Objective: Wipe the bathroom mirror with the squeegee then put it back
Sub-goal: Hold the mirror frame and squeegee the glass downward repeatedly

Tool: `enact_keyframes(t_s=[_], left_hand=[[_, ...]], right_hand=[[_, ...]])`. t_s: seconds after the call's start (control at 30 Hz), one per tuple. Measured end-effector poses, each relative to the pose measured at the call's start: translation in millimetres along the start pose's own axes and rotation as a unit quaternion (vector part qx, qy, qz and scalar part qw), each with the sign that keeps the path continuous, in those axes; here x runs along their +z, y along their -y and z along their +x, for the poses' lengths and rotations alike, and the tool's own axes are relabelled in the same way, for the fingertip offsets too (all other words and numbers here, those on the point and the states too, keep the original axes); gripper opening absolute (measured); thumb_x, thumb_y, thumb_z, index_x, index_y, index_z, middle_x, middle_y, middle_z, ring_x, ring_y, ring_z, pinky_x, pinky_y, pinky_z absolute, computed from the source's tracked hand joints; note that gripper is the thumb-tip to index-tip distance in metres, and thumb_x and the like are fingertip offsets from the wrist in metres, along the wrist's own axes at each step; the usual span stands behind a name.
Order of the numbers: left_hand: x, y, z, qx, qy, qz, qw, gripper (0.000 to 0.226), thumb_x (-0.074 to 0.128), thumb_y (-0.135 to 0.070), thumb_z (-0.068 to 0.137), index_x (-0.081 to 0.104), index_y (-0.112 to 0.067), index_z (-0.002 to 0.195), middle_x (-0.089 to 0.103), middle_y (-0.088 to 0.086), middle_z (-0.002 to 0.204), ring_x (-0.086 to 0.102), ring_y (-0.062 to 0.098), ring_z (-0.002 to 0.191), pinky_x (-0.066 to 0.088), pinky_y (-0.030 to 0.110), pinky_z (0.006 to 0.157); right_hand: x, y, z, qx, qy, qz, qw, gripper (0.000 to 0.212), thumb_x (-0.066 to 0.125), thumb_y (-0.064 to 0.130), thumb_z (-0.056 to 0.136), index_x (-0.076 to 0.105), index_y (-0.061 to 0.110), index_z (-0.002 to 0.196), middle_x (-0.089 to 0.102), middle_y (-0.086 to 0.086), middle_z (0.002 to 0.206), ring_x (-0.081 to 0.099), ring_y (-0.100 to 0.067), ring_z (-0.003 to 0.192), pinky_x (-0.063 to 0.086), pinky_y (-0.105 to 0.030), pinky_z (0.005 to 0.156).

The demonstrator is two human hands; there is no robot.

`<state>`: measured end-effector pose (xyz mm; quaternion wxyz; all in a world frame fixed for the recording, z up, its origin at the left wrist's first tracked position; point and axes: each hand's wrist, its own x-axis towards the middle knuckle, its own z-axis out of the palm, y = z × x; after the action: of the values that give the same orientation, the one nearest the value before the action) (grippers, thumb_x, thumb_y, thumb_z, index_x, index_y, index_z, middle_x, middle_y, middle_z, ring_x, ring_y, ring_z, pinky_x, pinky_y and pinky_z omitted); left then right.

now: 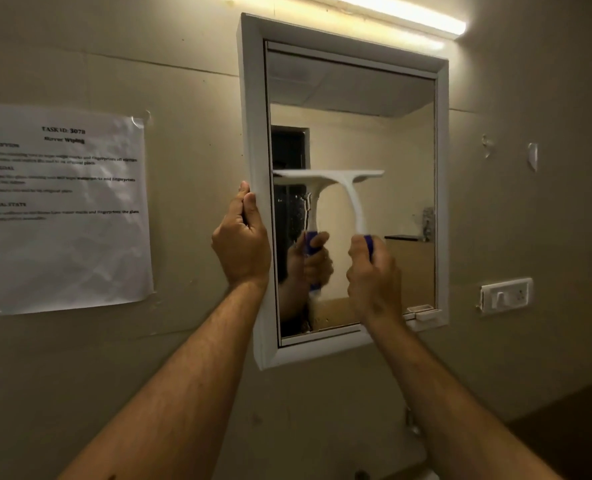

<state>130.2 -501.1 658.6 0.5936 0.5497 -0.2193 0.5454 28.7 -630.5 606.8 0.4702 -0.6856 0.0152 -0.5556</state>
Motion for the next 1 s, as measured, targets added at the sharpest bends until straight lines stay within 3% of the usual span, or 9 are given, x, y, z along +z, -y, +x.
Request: enact_keyframes(t_s=[0.07, 0.17, 0.37, 0.6, 0.67, 0.8, 0.9, 1.0], left_hand=[[0, 1, 0, -0.001, -0.001, 0.001, 1.0, 0.037, 0.046, -0.034, 0.102, 0.059, -0.014, 0.131, 0.074, 0.006, 0.105, 0.07, 0.015, 0.081, 0.061, 0.029, 0.072], [0, 2, -1, -0.004, 0.002, 0.0, 1.0, 0.039, 0.045, -0.034, 0.102, 0.058, -0.014, 0.132, 0.073, 0.008, 0.107, 0.07, 0.021, 0.084, 0.06, 0.035, 0.073], [0, 1, -1, 0.003, -0.006, -0.008, 1.0, 0.036, 0.047, -0.031, 0.101, 0.061, -0.012, 0.129, 0.074, 0.003, 0.105, 0.067, 0.007, 0.076, 0.06, 0.024, 0.068], [0, 0, -1, -0.004, -0.003, 0.004, 1.0, 0.036, 0.047, -0.033, 0.102, 0.06, -0.013, 0.129, 0.075, 0.006, 0.099, 0.069, 0.016, 0.074, 0.06, 0.029, 0.066], [0, 1, -1, -0.002, -0.003, 0.008, 1.0, 0.036, 0.047, -0.032, 0.102, 0.06, -0.013, 0.129, 0.075, 0.006, 0.099, 0.068, 0.015, 0.074, 0.06, 0.027, 0.066], [0, 2, -1, 0.008, -0.001, 0.015, 1.0, 0.035, 0.047, -0.032, 0.101, 0.062, -0.013, 0.127, 0.075, 0.004, 0.095, 0.062, 0.005, 0.067, 0.051, 0.007, 0.06], [0, 2, -1, 0.002, 0.003, 0.011, 1.0, 0.035, 0.048, -0.032, 0.101, 0.062, -0.013, 0.128, 0.075, 0.003, 0.095, 0.06, 0.003, 0.067, 0.05, 0.009, 0.059], [0, 2, -1, 0.001, 0.0, 0.005, 1.0, 0.034, 0.048, -0.031, 0.101, 0.061, -0.013, 0.128, 0.075, 0.003, 0.095, 0.059, 0.003, 0.065, 0.048, 0.007, 0.058]], right_hand=[[3, 15, 16, -0.001, -0.013, -0.009, 1.0, 0.039, 0.028, 0.06, 0.094, 0.051, 0.033, 0.079, 0.051, 0.008, 0.062, 0.047, 0.0, 0.047, 0.035, -0.012, 0.042], [8, 20, 21, 0.0, -0.022, -0.038, 0.999, 0.039, 0.024, 0.056, 0.098, 0.048, 0.034, 0.078, 0.052, 0.008, 0.065, 0.05, -0.002, 0.053, 0.035, -0.013, 0.046], [3, -27, -37, -0.001, -0.002, -0.031, 1.0, 0.035, 0.026, 0.05, 0.1, 0.047, 0.035, 0.076, 0.047, 0.006, 0.064, 0.048, 0.003, 0.052, 0.037, -0.011, 0.042], [-1, 4, -4, 0.008, -0.021, -0.015, 1.0, 0.037, 0.029, 0.051, 0.099, 0.051, 0.03, 0.078, 0.053, 0.001, 0.066, 0.05, -0.014, 0.057, 0.04, -0.029, 0.051], [3, 12, 7, 0.012, -0.023, -0.013, 1.0, 0.037, 0.028, 0.053, 0.099, 0.051, 0.032, 0.079, 0.055, 0.002, 0.067, 0.052, -0.013, 0.059, 0.041, -0.028, 0.052], [8, 1, -3, 0.032, -0.011, -0.015, 0.999, 0.038, 0.026, 0.053, 0.099, 0.049, 0.032, 0.078, 0.051, 0.004, 0.065, 0.048, -0.009, 0.056, 0.038, -0.026, 0.05], [8, -22, -36, 0.022, -0.006, -0.016, 1.0, 0.035, 0.028, 0.047, 0.101, 0.048, 0.031, 0.077, 0.047, 0.006, 0.064, 0.045, -0.001, 0.051, 0.035, -0.015, 0.044], [4, -36, -60, 0.022, -0.009, -0.021, 0.999, 0.033, 0.03, 0.044, 0.101, 0.049, 0.031, 0.077, 0.048, 0.005, 0.063, 0.047, 0.0, 0.051, 0.037, -0.015, 0.041]])
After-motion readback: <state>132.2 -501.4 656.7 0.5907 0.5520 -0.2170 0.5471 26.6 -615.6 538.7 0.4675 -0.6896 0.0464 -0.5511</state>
